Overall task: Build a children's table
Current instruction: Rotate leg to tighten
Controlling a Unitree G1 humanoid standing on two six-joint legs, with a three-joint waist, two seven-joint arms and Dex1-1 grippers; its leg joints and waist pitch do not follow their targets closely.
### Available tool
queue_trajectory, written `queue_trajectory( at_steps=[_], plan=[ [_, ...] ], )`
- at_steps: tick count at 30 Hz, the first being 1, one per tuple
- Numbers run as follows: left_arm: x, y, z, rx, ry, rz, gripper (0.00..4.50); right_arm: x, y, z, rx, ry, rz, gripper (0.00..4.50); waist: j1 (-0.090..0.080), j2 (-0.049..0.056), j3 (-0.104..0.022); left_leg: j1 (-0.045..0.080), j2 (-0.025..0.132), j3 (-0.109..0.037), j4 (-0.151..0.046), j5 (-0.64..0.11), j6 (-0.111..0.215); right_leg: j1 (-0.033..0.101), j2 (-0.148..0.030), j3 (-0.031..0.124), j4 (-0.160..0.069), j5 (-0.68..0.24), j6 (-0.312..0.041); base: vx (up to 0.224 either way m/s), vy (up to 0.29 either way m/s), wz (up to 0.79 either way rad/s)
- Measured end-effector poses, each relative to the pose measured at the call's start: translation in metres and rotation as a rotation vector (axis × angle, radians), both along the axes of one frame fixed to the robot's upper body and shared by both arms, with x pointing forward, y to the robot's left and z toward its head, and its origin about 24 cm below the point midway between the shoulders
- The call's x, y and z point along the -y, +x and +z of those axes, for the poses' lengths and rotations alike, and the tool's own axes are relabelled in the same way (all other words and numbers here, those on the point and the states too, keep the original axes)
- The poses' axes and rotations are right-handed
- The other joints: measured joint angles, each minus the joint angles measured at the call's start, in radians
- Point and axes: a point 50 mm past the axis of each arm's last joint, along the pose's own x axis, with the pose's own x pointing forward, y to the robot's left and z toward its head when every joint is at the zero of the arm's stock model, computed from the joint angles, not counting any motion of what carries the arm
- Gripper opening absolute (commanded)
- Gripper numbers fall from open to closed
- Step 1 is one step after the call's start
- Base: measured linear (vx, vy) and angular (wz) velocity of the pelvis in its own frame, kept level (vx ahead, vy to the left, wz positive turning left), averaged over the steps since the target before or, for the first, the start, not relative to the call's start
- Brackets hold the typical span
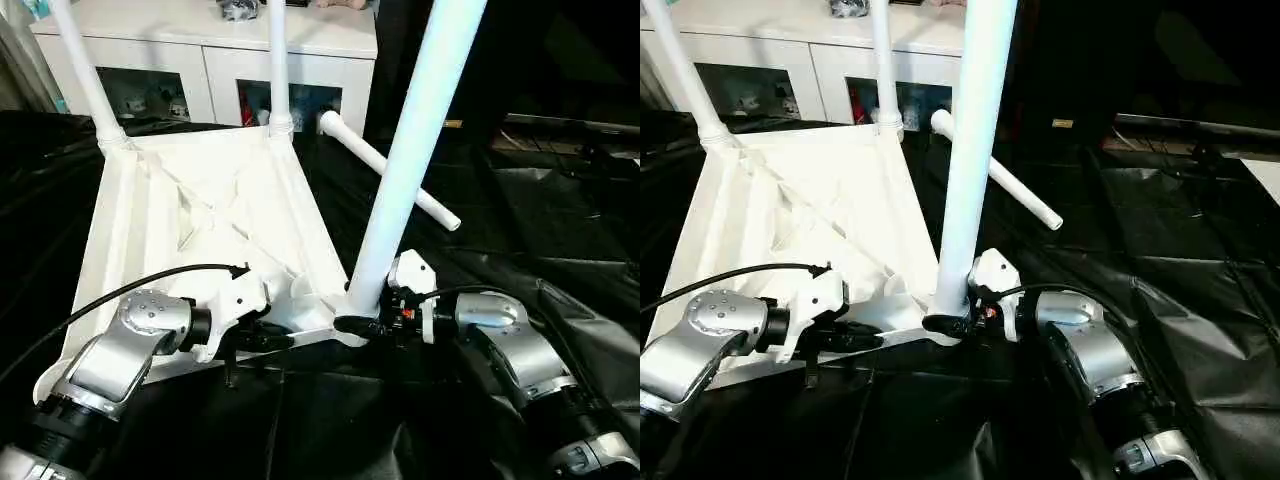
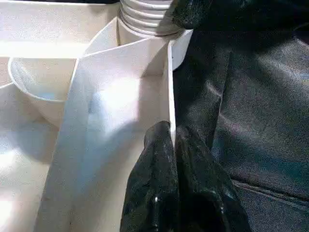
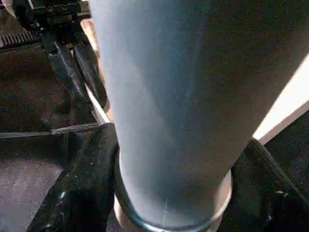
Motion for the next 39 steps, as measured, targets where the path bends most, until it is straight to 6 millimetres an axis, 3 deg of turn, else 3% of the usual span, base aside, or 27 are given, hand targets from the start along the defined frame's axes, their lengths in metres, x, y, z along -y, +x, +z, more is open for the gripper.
queue_trajectory(
  at_steps=[4, 8, 13, 20, 27, 35, 36, 39],
  plan=[
    [-0.001, 0.001, -0.001, -0.004, -0.001, 0.023, 0.0, -0.004, 0.003, -0.005, -0.024, 0.029, -0.05, 2.66, -0.003, -0.002, -0.001, 0.002, 0.001, 0.0, 0.001, 0.0, 0.0, 0.002, 0.0, 0.0, 0.001, 0.0, 0.0, 0.0, 0.0, 0.0],
    [0.005, 0.012, -0.007, 0.001, -0.013, 0.143, 0.0, -0.015, 0.016, -0.013, -0.062, 0.07, -0.245, 2.66, -0.024, -0.003, -0.002, 0.012, 0.001, 0.0, 0.0, 0.0, -0.001, 0.007, 0.001, 0.002, 0.002, 0.005, -0.006, 0.0, 0.0, 0.0],
    [0.042, 0.029, -0.017, 0.006, -0.013, 0.349, 0.0, -0.03, 0.037, -0.021, -0.072, 0.05, -0.605, 2.65, -0.03, -0.003, -0.002, 0.035, -0.003, -0.001, -0.006, 0.0, -0.001, 0.022, -0.003, 0.003, -0.002, 0.0, 0.002, 0.0, 0.0, 0.0],
    [0.079, 0.037, -0.021, -0.004, 0.002, 0.495, 0.0, -0.037, 0.054, -0.023, -0.086, -0.001, -0.858, 2.65, -0.028, -0.007, -0.006, 0.038, -0.005, -0.001, -0.009, 0.0, -0.001, 0.02, -0.009, -0.003, -0.01, 0.0, 0.003, 0.0, 0.0, 0.0],
    [0.084, 0.037, -0.02, -0.011, 0.018, 0.497, 0.0, -0.039, 0.057, -0.024, -0.11, 0.009, -0.897, 2.65, -0.027, -0.013, -0.011, 0.036, -0.007, 0.0, -0.011, 0.0, 0.0, 0.022, -0.01, -0.002, -0.019, 0.002, 0.003, 0.0, 0.0, 0.0],
    [0.082, 0.037, -0.02, -0.006, 0.03, 0.5, 0.0, -0.042, 0.059, -0.024, -0.11, 0.016, -0.894, 2.65, -0.029, -0.012, -0.01, 0.037, -0.007, -0.001, -0.016, 0.0, 0.0, 0.019, -0.01, -0.003, -0.02, 0.002, 0.005, 0.0, 0.0, 0.0],
    [0.082, 0.037, -0.019, -0.005, 0.031, 0.501, 0.0, -0.042, 0.059, -0.024, -0.106, 0.022, -0.893, 3.0, -0.029, -0.012, -0.01, 0.036, -0.007, -0.001, -0.016, 0.0, 0.0, 0.019, -0.01, -0.003, -0.021, 0.002, 0.005, 0.0, 0.0, 0.0],
    [0.081, 0.037, -0.018, -0.002, 0.03, 0.496, 0.0, -0.042, 0.059, -0.023, -0.107, 0.043, -0.892, 3.21, -0.03, -0.012, -0.01, 0.036, -0.007, -0.001, -0.017, 0.0, 0.0, 0.018, -0.01, -0.003, -0.021, 0.002, 0.005, 0.0, 0.0, 0.0]
  ],
)
